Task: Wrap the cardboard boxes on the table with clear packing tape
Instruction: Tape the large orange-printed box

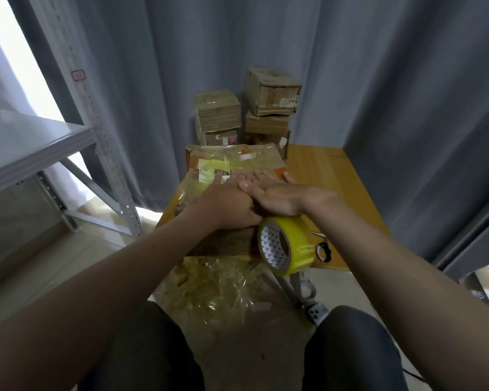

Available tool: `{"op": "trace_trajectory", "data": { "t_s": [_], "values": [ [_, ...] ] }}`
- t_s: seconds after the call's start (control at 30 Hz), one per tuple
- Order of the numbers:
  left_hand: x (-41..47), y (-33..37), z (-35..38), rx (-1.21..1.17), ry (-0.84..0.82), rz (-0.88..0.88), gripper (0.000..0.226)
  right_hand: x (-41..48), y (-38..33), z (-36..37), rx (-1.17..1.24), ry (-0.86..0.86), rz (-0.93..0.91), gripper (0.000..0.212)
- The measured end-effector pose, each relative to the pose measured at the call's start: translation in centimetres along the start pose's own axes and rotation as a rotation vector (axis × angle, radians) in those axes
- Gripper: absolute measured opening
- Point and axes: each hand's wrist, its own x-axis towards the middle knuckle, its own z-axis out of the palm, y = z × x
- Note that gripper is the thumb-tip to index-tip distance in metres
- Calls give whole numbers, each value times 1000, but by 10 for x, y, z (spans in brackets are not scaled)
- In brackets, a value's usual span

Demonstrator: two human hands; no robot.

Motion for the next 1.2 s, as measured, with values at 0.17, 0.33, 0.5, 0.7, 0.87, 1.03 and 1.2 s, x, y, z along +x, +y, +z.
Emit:
{"op": "trace_trajectory", "data": {
  "t_s": [0.17, 0.33, 0.5, 0.7, 0.87, 1.03, 1.2],
  "values": [
    [0, 1, -3, 68, -6, -6, 97, 49, 15, -2, -67, 76, 30, 79],
    [1, 2, -1, 86, -4, -60, 108, 91, 24, -10, -128, 144, 94, 77],
    [1, 3, 0, 134, 38, -81, 107, 123, 33, -19, -157, 202, 97, 76],
    [1, 3, 2, 76, 23, -97, 112, 131, 33, -19, -145, 198, 101, 78],
    [0, 3, -2, -12, 17, -108, 116, 95, 29, -13, -47, 177, 14, 74],
    [0, 2, -2, -77, 56, -87, 113, 23, 29, 5, 430, 281, -59, 48],
    [-6, 4, -3, -98, 133, -89, 102, -26, 21, 36, 529, 446, -166, 46]
  ]
}}
